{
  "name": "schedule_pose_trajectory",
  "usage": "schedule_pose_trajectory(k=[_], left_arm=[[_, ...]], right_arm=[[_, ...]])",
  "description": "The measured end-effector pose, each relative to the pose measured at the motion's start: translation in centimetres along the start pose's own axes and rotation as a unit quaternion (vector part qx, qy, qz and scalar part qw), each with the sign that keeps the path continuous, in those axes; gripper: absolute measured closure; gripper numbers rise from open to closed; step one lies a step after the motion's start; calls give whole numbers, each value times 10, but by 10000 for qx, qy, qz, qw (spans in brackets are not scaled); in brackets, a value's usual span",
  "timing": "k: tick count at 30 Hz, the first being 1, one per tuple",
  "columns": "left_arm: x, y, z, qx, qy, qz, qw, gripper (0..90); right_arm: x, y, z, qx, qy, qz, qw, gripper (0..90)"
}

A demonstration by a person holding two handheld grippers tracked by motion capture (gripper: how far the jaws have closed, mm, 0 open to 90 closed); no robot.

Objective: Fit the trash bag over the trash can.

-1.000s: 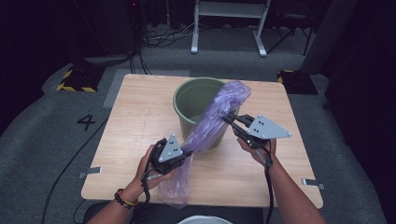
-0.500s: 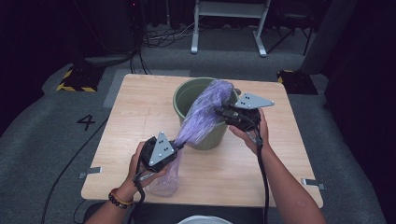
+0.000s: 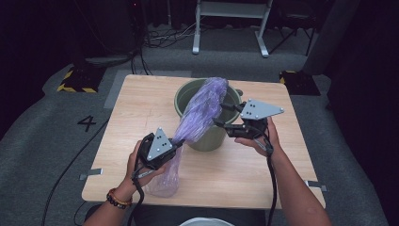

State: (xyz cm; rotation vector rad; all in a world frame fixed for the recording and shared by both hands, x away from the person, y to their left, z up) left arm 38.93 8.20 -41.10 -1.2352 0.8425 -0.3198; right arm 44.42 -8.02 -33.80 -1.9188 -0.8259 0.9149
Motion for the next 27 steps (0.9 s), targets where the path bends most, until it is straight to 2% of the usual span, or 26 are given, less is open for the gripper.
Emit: schedule_pose_trajectory(k=[3,7,8,9,11,12,14,18,19,21,25,26,27], left_arm=[[1,-1,0,-2,35,33,10000,834],[3,-2,0,63,26,62,10000,827],[4,-4,0,58,6,39,10000,817],[5,-5,0,87,8,25,10000,817],[5,-6,0,100,-8,16,9999,817],[6,-7,-1,147,-43,18,9999,811],[7,-8,-1,121,-16,-11,9999,799],[10,-11,1,103,-115,-39,9999,737],[10,-12,3,127,-173,-38,9998,717],[13,-15,6,94,-274,-52,9996,614],[15,-18,9,93,-259,-106,9996,555],[15,-18,10,91,-288,-76,9995,493],[14,-19,10,85,-263,-49,9996,477]], right_arm=[[1,-8,2,74,43,-164,9998,449],[9,-11,8,121,-126,-178,9997,449],[19,-11,12,217,-302,-78,9993,452],[23,-10,12,292,-366,-53,9989,461],[27,-8,12,359,-379,44,9986,477],[35,-4,7,423,-315,220,9984,555],[41,0,3,465,-247,408,9978,643],[51,7,-4,521,-204,768,9955,812],[52,8,-5,535,-236,821,9949,826],[57,13,-6,593,-259,988,9930,832],[60,17,-10,659,-209,1159,9908,853],[61,20,-13,749,-218,1190,9898,874],[61,21,-15,776,-185,1221,9893,881]])
Point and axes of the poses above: each handheld gripper's, and its own axes: x roughly forward along the jaws, y roughly out of its underside, z roughly to its left, the point moved 9 cm from there along x, roughly forward along the jaws, and after that the axes turned 8 degrees about -x, right-handed, at the moved point
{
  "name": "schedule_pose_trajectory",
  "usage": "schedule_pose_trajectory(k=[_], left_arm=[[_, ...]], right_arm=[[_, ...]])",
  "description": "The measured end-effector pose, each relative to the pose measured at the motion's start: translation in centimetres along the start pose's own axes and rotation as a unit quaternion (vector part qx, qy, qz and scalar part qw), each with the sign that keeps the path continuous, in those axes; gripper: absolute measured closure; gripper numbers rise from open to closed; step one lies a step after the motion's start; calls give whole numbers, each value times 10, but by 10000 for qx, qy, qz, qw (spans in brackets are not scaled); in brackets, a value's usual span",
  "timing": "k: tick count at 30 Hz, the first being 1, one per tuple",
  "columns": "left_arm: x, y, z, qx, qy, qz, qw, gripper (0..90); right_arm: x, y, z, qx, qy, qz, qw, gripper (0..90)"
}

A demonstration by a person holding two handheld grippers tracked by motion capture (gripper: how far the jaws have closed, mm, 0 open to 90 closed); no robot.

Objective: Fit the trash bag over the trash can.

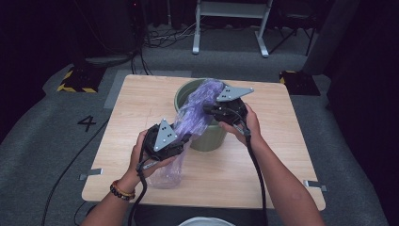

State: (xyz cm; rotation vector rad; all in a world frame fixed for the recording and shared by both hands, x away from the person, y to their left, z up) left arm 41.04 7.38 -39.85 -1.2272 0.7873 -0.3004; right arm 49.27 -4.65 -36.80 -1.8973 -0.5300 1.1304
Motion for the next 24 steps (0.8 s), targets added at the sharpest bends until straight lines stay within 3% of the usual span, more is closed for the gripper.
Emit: schedule_pose_trajectory(k=[2,5,6,7,8,9,11,16,17,18,20,21,22,23,24], left_arm=[[-1,0,0,36,-14,32,10000,457],[-5,0,0,89,20,16,10000,500],[-7,1,0,115,2,-2,9999,583],[-8,2,-1,190,117,14,9997,731],[-8,2,-1,190,117,14,9997,749],[-9,4,-2,235,161,97,9995,788],[-8,6,-4,266,243,131,9993,817],[-9,9,-9,417,354,191,9983,864],[-11,10,-12,491,415,238,9976,866],[-11,10,-12,491,415,238,9976,866],[-12,11,-14,504,447,228,9975,848],[-13,12,-16,552,483,212,9971,833],[-13,12,-16,552,483,212,9971,823],[-16,11,-17,569,470,177,9971,813],[-17,11,-18,562,475,145,9972,801]], right_arm=[[0,1,-2,18,44,25,10000,882],[0,5,-7,120,57,37,9999,854],[-2,6,-10,126,120,21,9998,755],[-7,2,-15,221,252,-193,9993,682],[-7,2,-15,221,252,-193,9993,682],[-16,-5,-17,238,262,-420,9985,580],[-21,-10,-19,160,347,-479,9981,532],[-20,-19,-24,106,493,-509,9974,516],[-14,-21,-29,105,604,-431,9972,521],[-14,-21,-29,105,604,-431,9972,521],[-2,-18,-34,170,547,-174,9982,576],[5,-14,-34,198,456,55,9988,616],[5,-14,-34,198,456,55,9988,616],[15,-6,-34,279,238,457,9983,704],[17,-4,-33,316,143,568,9978,746]])
Point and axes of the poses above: each handheld gripper's, and its own axes: x roughly forward along the jaws, y roughly out of its underside, z roughly to its left, the point moved 9 cm from there along x, roughly forward along the jaws, and after that the axes turned 8 degrees about -x, right-handed, at the moved point
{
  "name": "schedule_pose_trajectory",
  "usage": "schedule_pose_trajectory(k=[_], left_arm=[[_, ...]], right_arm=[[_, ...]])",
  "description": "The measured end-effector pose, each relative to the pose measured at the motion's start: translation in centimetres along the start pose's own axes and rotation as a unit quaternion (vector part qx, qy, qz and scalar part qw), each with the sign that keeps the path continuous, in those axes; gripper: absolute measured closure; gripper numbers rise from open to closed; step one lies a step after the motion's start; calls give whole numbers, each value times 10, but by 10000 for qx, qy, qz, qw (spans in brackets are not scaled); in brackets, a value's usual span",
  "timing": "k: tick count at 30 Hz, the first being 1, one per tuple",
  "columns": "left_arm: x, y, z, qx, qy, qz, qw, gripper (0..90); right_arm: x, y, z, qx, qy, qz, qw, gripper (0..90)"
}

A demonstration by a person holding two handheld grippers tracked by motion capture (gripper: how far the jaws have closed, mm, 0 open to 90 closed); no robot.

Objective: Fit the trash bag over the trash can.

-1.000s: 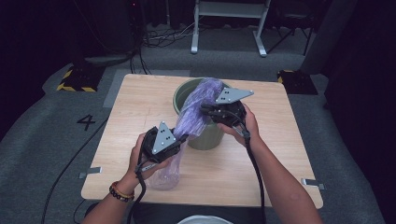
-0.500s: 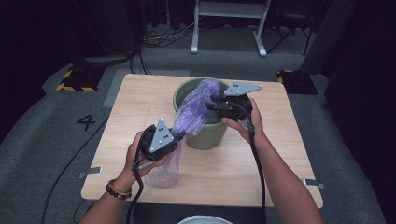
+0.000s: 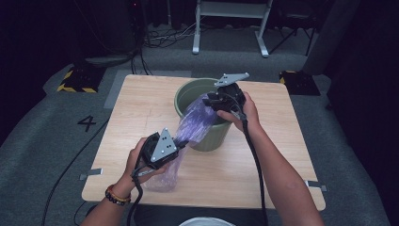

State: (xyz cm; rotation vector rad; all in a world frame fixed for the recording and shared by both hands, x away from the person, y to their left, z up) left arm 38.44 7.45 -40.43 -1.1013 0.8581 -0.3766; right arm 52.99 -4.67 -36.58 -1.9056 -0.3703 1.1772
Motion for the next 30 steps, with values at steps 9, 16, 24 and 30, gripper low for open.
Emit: schedule_pose_trajectory(k=[9,16,24,30], left_arm=[[1,-6,-1,-146,-32,-219,9996,734],[7,-11,-2,-185,-6,-178,9997,724],[14,-20,-2,-250,68,-216,9994,703],[23,-26,-4,-215,116,-167,9996,684]], right_arm=[[1,7,8,-138,-299,304,9990,717],[-53,-2,31,-529,-257,-1078,9924,504],[-82,9,78,-1290,-1046,-1682,9717,452],[-62,18,93,-1748,-974,-1330,9707,530]])
Point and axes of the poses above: each handheld gripper's, and its own axes: x roughly forward along the jaws, y roughly out of its underside, z roughly to its left, the point moved 9 cm from there along x, roughly forward along the jaws, and after that the axes turned 8 degrees about -x, right-handed, at the moved point
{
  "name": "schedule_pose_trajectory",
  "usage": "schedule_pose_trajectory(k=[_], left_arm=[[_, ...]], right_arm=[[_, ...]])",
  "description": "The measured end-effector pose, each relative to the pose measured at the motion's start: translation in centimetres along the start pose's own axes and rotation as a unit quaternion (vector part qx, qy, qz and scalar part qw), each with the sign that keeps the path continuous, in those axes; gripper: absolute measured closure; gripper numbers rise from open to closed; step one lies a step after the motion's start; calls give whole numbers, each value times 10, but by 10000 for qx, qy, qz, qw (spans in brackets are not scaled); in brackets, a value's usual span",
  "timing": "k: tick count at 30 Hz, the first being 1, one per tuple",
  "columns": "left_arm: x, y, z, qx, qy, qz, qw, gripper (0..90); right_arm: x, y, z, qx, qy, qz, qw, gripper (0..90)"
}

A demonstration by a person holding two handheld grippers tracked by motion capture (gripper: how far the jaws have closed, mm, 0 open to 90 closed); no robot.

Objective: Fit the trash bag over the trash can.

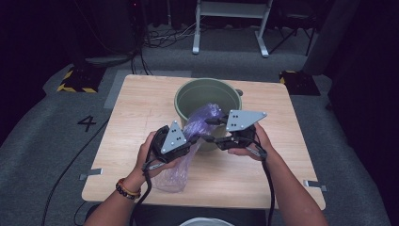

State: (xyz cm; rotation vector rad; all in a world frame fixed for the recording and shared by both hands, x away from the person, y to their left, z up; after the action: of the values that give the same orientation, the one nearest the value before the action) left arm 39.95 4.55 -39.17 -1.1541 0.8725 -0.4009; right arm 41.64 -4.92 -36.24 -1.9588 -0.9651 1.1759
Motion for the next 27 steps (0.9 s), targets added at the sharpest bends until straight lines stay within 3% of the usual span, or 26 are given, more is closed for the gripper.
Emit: schedule_pose_trajectory(k=[1,2,3,7,9,14,16,20,22,24,27], left_arm=[[2,-1,0,3,9,-3,10000,666],[2,-1,0,3,9,-3,10000,650],[3,-1,1,-21,29,-14,10000,629],[1,-1,2,-119,77,-69,9999,571],[-2,-1,5,-156,-2,-66,9999,431],[-17,1,6,-146,-36,-45,9999,336],[-34,1,10,-213,-36,-161,9996,328],[-43,4,17,-308,-38,-160,9994,335],[-45,7,22,-470,-24,-152,9988,357],[-46,10,24,-636,169,-162,9977,377],[-43,17,25,-600,296,-32,9978,400]], right_arm=[[6,5,-2,-3,8,40,10000,669],[6,5,-2,-3,8,40,10000,669],[10,9,-5,-8,116,141,9998,768],[11,10,-8,55,170,95,9998,864],[9,11,-13,82,330,97,9994,886],[2,12,-20,188,500,40,9986,888],[-4,14,-28,269,661,12,9975,888],[-10,18,-39,472,800,-52,9957,887],[-13,22,-46,575,932,-34,9940,888],[-15,25,-52,650,1012,-25,9927,888],[-18,32,-61,748,1188,33,9901,888]])
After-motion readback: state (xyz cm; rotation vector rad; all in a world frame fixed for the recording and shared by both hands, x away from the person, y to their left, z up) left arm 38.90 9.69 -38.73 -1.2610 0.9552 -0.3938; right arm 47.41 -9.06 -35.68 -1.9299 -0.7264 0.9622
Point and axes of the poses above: each handheld gripper's, and its own axes: x roughly forward along the jaws, y roughly out of its underside, z roughly to its left, the point moved 9 cm from there along x, roughly forward along the jaws, and after that the axes turned 8 degrees about -x, right-handed, at the moved point
